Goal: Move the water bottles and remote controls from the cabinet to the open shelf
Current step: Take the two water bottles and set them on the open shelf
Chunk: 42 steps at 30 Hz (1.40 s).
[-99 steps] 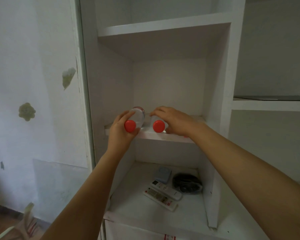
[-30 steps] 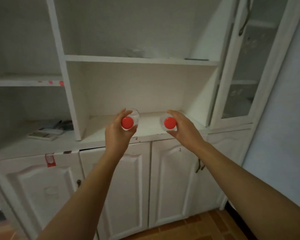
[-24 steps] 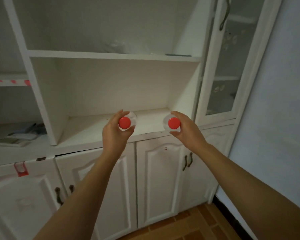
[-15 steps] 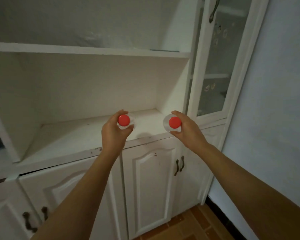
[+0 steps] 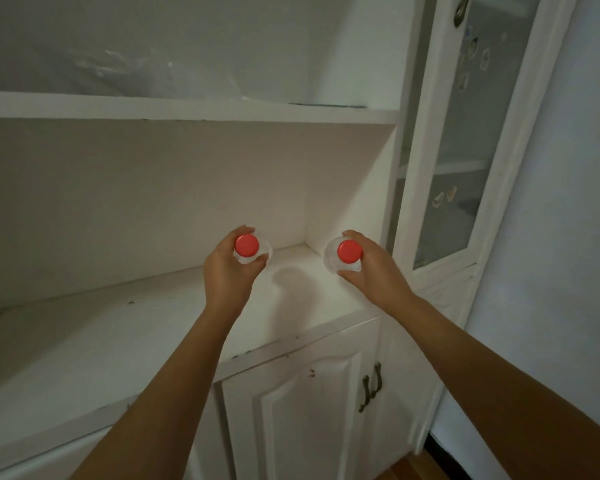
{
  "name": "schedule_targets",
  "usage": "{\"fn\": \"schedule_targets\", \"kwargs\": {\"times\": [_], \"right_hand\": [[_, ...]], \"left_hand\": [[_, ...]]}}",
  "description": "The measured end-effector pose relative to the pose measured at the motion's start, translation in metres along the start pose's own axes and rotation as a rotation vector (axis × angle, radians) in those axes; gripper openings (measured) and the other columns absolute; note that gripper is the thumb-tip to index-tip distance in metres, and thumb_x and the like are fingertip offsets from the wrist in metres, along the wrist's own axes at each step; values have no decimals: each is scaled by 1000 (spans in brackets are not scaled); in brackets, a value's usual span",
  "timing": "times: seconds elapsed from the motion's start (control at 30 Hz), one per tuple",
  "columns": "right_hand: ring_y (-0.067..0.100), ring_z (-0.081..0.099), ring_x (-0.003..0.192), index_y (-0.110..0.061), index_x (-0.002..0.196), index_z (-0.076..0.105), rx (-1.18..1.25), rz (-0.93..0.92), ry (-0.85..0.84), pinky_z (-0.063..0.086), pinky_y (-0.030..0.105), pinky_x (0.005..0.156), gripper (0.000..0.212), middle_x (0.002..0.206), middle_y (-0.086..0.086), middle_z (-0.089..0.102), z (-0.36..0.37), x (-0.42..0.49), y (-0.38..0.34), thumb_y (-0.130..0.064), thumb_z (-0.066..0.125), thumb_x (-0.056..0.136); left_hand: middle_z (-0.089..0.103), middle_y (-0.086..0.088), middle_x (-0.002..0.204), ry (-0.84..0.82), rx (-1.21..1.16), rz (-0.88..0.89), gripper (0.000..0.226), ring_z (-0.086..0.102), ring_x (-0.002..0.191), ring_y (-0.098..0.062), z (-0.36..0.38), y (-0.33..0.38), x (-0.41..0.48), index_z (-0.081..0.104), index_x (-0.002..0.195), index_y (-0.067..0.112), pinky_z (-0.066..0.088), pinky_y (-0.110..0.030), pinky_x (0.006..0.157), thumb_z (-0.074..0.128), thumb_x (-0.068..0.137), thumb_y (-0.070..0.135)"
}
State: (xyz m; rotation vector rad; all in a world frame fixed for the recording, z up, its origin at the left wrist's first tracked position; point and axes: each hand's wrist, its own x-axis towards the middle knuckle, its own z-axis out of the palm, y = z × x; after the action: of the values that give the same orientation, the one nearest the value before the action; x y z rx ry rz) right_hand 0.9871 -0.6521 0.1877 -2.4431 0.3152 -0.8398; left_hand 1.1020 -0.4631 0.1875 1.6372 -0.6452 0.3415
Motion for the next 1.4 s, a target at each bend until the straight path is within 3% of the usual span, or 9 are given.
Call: {"fn": "schedule_targets", "kwargs": {"times": [0.1,0.33,0.53,0.67,0.83,0.97,1.1,1.23,1.4], "right_hand": [[24,46,123,-16,133,38,13,14,-11,37,40,106,63,136,7,49,11,27,17,-21,70,79],[25,44,126,-14,133,37,3,-38,-67,32,32,106,65,138,7,47,27,95,57,-15,71,77],[27,59,98,-16,112,51,103,-58,-127,47,39,86,43,107,9,64,40,153,78,-16,70,74],[23,60,91,-15,111,53,154,-34,-157,46,30,78,41,100,5,64,54,179,85,-17,70,74],[32,63,88,-6,98,57,173,52,-162,52,46,82,32,97,15,66,77,216,91,-18,67,71],[26,61,94,-11,106,53,192,110,-184,51,40,83,41,103,9,64,91,237,100,-22,70,71],[28,60,97,-8,115,45,177,174,-222,45,30,74,47,108,11,62,100,256,109,-25,68,77],[29,59,97,-7,117,41,186,210,-202,49,33,76,52,110,12,60,107,271,115,-25,67,77],[27,58,93,-9,119,33,232,221,-195,49,34,74,54,104,8,54,115,285,113,-24,66,79]], "left_hand": [[60,9,108,1,-3,2,43,56,103,-12,15,-12,19,60,106,23,46,-30,95,75,69,8],[59,9,96,59,87,-32,42,55,91,-13,56,-36,59,59,104,21,43,-26,81,75,68,7],[60,3,89,118,185,-57,41,56,85,-18,88,-46,101,58,106,17,46,-31,78,73,69,10],[59,1,93,123,259,-87,47,54,86,-18,106,-55,123,53,114,13,44,-29,77,71,71,13],[64,-6,111,112,270,-152,52,58,98,-23,120,-71,153,48,123,17,43,-29,81,69,75,19],[60,-5,121,85,281,-206,55,55,106,-21,125,-85,175,45,126,20,40,-29,82,68,77,24],[60,-6,122,81,317,-211,56,55,109,-24,130,-96,196,43,129,20,38,-29,82,67,78,25],[61,-5,121,109,365,-195,56,57,108,-25,138,-106,213,43,129,21,37,-29,80,66,78,28],[62,-2,121,97,407,-208,57,58,108,-25,151,-122,226,44,128,23,43,-35,88,67,77,34]]}}
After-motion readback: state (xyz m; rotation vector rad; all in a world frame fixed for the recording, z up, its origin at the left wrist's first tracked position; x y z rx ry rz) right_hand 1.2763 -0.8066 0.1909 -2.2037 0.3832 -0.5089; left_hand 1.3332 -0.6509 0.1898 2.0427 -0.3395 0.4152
